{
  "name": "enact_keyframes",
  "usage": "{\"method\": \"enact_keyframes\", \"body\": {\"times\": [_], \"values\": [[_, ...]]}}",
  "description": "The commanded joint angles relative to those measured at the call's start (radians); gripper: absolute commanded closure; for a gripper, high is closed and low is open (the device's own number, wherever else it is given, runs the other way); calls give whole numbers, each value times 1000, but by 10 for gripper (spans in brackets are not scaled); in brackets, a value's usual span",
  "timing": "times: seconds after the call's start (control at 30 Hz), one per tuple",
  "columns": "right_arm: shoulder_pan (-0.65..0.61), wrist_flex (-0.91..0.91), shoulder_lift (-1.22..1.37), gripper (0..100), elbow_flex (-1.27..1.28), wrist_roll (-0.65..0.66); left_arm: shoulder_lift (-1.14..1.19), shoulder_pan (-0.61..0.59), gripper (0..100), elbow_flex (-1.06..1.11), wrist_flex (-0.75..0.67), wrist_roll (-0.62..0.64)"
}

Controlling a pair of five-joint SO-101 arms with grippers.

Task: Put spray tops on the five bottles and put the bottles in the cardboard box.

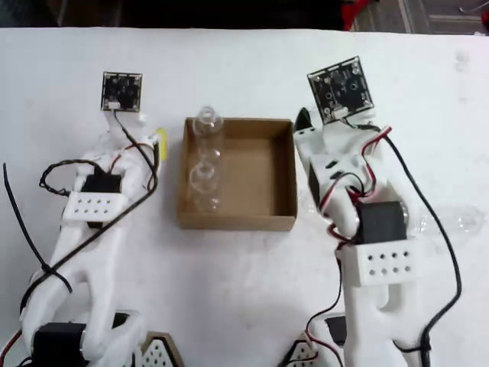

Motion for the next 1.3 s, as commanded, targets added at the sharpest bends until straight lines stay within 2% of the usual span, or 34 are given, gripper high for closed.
{"method": "enact_keyframes", "body": {"times": [0.0,0.17,0.27,0.5,0.83,1.1,1.27], "values": [[-5,-266,-21,982,115,-8,-2,-5,846,-6,-23,5],[-28,-625,-21,981,315,-8,-2,-5,846,-8,-23,5],[-76,-769,-21,981,385,-6,-2,-5,846,-8,-23,5],[-196,-977,28,981,454,-8,-2,-7,846,-8,-23,5],[-114,-1299,374,981,474,-8,-4,-8,846,-12,-23,5],[-139,-1587,414,981,663,-8,-7,-7,846,-14,-23,5],[-139,-1655,506,981,635,-8,-7,-7,846,-14,-23,5]]}}
